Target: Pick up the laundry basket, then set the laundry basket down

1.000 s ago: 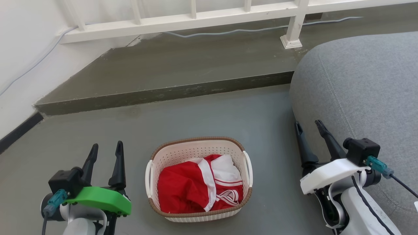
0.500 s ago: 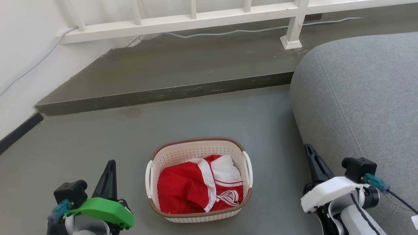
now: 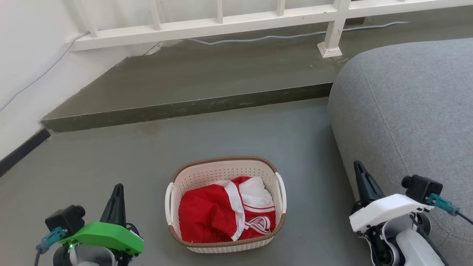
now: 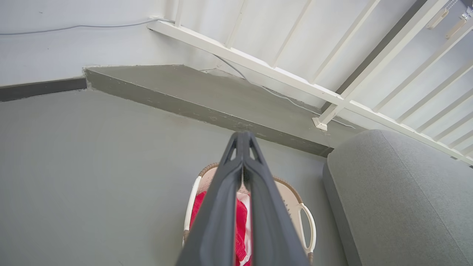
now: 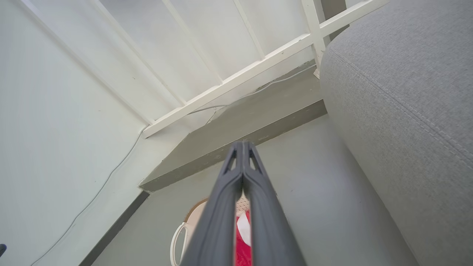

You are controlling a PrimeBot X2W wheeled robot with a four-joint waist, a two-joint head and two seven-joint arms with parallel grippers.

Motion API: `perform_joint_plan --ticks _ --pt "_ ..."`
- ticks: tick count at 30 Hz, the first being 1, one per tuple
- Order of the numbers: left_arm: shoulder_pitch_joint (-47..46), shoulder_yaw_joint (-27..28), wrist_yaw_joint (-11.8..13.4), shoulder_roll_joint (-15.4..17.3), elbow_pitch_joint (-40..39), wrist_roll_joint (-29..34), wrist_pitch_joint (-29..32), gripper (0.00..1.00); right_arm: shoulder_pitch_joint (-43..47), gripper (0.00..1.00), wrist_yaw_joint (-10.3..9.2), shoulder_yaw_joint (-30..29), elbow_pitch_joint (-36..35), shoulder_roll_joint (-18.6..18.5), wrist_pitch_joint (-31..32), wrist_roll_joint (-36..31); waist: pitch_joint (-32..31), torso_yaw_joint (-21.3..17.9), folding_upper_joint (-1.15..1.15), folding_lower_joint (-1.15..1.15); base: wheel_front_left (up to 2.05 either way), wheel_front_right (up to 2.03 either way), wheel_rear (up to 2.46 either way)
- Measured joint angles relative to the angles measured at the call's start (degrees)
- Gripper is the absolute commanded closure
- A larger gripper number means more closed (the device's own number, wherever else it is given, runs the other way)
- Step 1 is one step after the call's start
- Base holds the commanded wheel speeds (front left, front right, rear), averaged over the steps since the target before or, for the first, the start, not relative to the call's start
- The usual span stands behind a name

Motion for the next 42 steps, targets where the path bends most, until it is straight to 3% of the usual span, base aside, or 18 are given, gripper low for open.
perform_joint_plan --ticks 42 --pt "0.0 5.1 -0.5 0.0 -1.4 -25.5 8.1 1.00 0.0 1.00 2.91 -9.3 -0.8 1.0 7.8 25.7 -0.9 0.3 0.00 0.00 0.00 0.00 0.00"
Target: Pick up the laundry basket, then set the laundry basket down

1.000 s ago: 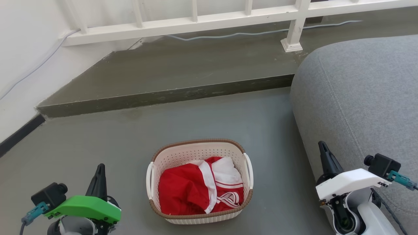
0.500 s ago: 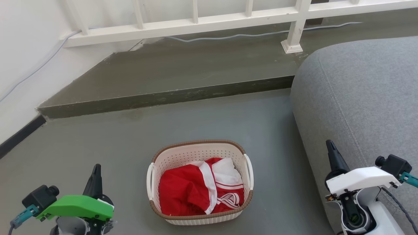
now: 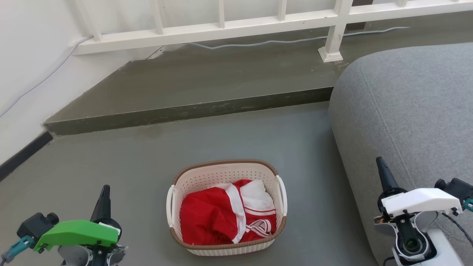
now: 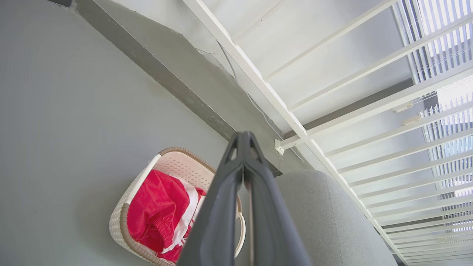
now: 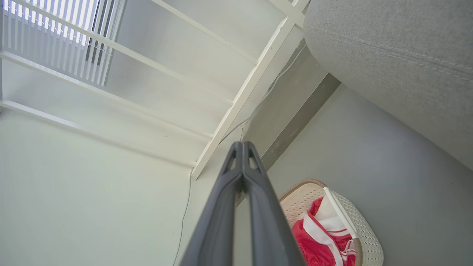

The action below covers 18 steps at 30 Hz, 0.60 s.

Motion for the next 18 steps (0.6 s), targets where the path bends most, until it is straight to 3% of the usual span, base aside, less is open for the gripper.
perform_joint_plan --ticks 18 --pt "0.0 1.9 -0.5 0.0 -0.6 -11.0 3.0 1.00 -0.1 1.00 1.13 -4.0 -0.3 0.6 3.1 11.1 -0.4 0.1 0.00 0.00 0.00 0.00 0.00"
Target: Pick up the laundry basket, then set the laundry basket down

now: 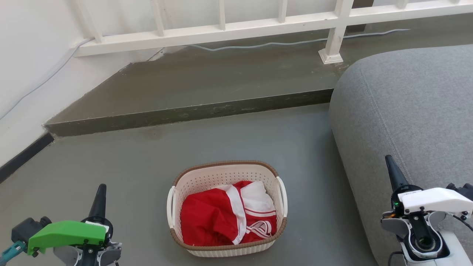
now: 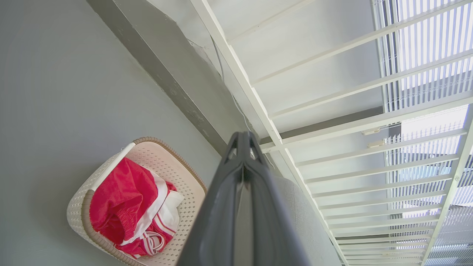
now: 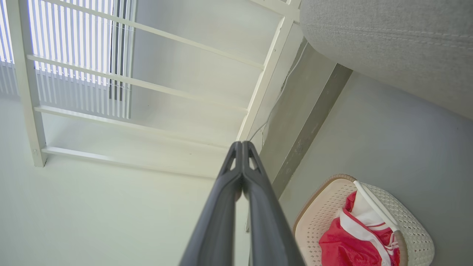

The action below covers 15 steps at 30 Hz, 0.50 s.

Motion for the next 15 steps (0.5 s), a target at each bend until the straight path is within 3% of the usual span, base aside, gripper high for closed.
perform_joint_plan --ticks 15 --pt "0.0 1.7 -0.1 0.0 -0.6 -9.3 2.7 1.00 0.0 1.00 1.00 -3.2 -0.2 0.4 2.7 9.0 -0.3 0.1 0.00 0.00 0.00 0.00 0.00"
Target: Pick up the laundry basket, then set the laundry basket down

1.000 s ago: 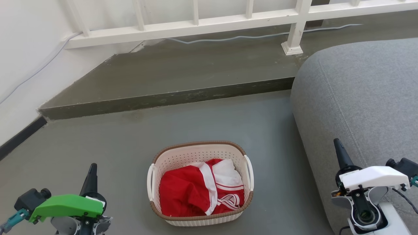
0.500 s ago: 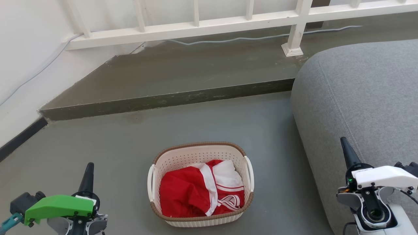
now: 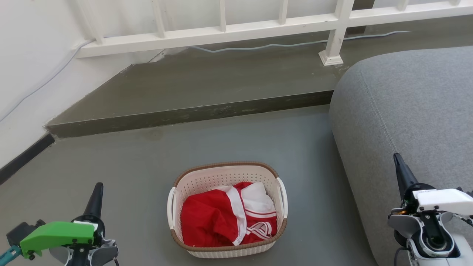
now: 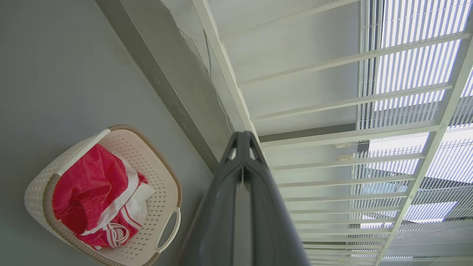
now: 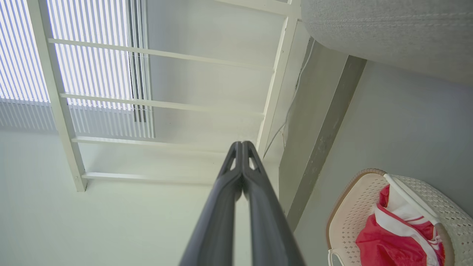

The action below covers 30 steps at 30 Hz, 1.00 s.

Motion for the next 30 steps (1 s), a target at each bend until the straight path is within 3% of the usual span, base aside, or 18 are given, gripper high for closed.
perform_joint_plan --ticks 17,30 --pt "0.0 1.8 -0.5 0.0 -0.9 -10.1 2.9 1.00 -0.2 1.00 1.00 -3.7 -0.5 0.3 2.8 10.3 -0.4 0.1 0.00 0.00 0.00 0.00 0.00" --pt "0.0 1.9 -0.5 0.0 -1.0 -11.0 3.1 1.00 -0.2 1.00 1.00 -3.9 -0.5 0.3 3.0 10.4 -0.4 0.1 0.00 0.00 0.00 0.00 0.00"
